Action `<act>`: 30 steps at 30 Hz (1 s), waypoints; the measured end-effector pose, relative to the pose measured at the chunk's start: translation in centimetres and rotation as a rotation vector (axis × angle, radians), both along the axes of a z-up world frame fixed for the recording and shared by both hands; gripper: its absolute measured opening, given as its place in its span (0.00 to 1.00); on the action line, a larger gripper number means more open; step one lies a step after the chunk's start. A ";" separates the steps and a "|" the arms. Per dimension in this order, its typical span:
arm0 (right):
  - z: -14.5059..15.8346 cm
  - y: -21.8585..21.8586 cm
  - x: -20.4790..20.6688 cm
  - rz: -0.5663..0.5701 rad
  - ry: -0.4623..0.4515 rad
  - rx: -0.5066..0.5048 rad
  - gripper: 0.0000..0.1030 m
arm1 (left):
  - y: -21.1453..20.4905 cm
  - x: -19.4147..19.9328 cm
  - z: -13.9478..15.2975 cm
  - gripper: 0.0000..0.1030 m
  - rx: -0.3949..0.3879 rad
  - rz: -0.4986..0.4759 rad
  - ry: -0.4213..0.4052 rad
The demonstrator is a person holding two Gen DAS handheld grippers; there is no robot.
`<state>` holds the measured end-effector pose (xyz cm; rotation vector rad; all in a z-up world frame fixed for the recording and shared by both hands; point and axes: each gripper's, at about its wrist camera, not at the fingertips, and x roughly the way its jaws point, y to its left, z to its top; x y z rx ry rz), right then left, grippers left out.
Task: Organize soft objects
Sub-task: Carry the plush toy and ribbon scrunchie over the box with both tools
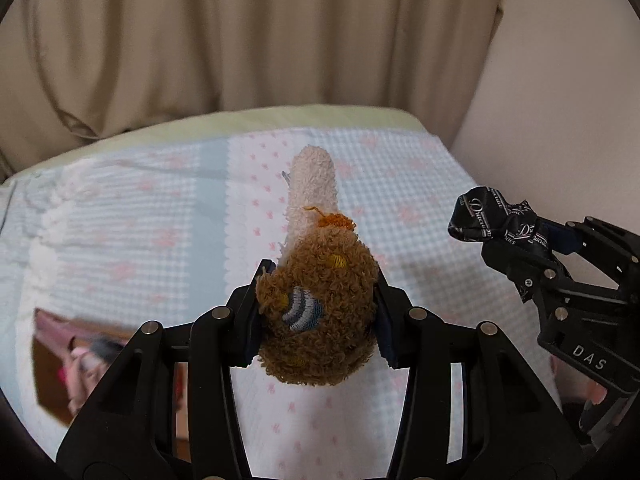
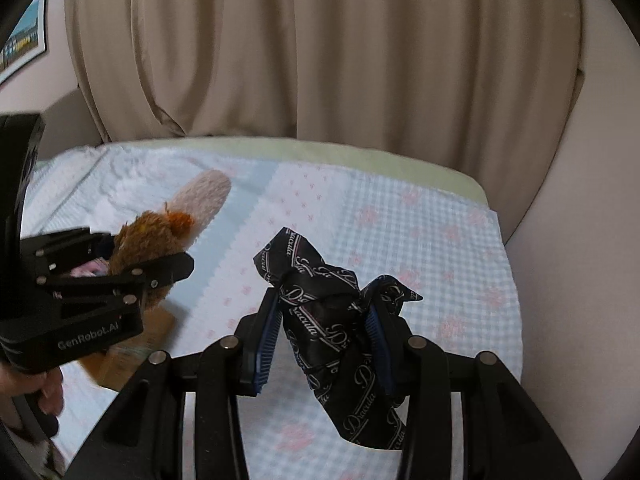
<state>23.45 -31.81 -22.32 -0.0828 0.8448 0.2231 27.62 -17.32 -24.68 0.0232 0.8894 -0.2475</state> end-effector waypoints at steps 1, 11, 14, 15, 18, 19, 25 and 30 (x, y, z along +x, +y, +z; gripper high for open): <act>0.8 0.5 -0.5 -0.004 0.000 0.007 0.37 | 0.5 -0.6 0.9 0.40 -0.003 0.010 -0.002; 7.9 7.4 -5.3 0.016 0.022 0.122 0.37 | 9.1 -7.1 8.7 0.40 -0.006 0.142 -0.032; 8.5 10.3 -6.2 0.018 0.037 0.160 0.37 | 12.6 -8.7 9.8 0.40 -0.011 0.173 -0.039; 8.5 11.1 -6.3 0.019 0.043 0.166 0.37 | 13.8 -9.3 10.0 0.40 -0.009 0.180 -0.041; 8.5 14.7 -7.0 0.025 0.056 0.169 0.37 | 17.9 -10.7 10.4 0.40 -0.005 0.192 -0.044; 8.4 16.3 -7.3 0.025 0.061 0.169 0.37 | 19.0 -10.9 10.3 0.40 -0.005 0.192 -0.042; 6.9 22.2 -7.4 -0.023 0.103 0.167 0.37 | 26.6 -11.0 8.4 0.40 -0.010 0.182 0.002; 4.8 26.9 -7.1 -0.081 0.158 0.165 0.37 | 32.4 -10.2 5.8 0.40 -0.014 0.168 0.045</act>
